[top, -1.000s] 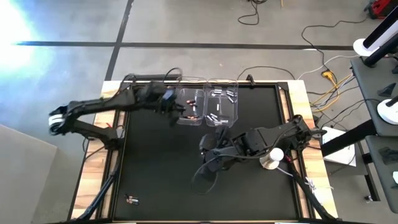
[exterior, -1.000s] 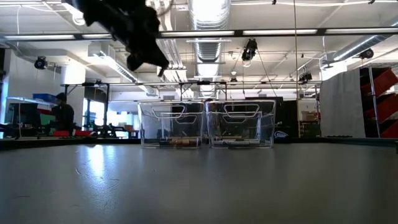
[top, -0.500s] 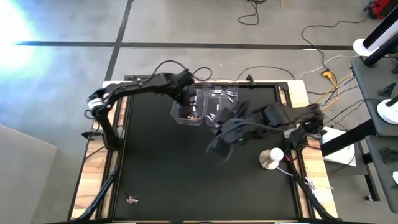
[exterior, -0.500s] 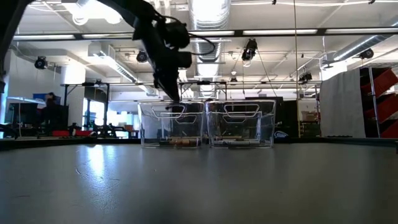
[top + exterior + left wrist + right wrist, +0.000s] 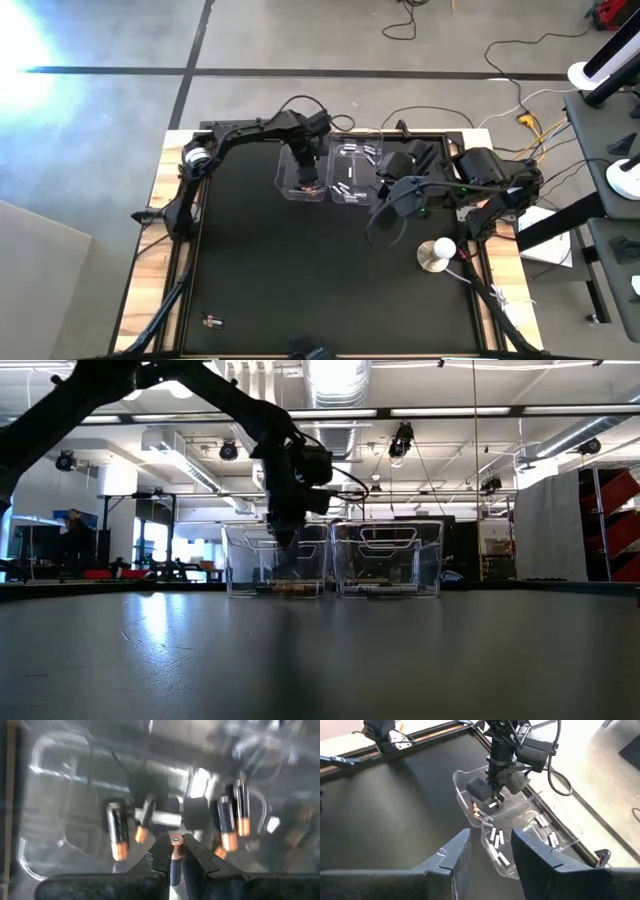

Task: Sort batteries
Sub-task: Put the black battery into the left transparent bin

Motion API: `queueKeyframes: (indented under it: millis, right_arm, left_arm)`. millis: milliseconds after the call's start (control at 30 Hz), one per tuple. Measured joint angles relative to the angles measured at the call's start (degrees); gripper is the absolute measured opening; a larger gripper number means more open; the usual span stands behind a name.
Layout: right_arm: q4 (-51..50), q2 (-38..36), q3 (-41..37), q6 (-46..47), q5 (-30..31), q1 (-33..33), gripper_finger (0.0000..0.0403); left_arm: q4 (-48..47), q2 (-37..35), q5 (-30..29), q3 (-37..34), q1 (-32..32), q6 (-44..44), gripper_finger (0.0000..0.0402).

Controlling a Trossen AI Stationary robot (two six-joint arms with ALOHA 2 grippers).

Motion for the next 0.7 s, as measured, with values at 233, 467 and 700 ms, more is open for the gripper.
queueKeyframes:
  millis: [233, 467, 700]
  right_arm:
    - [0.3, -0.4, -1.0, -2.7, 0.0, -0.5, 0.0126]
    - [0.3, -0.9, -1.0, -5.6, 0.0, -3.3, 0.0142]
    - [0.3, -1.5, -1.0, -5.8, -0.1, -3.9, 0.0162]
  left_arm:
    - [-0.3, 2.7, 0.0, -0.4, 0.0, 0.9, 0.0010]
    - [1.8, 5.6, 0.0, -0.5, 0.1, -0.4, 0.0010]
    - [2.1, 5.8, 0.0, -0.6, 0.0, -1.0, 0.0033]
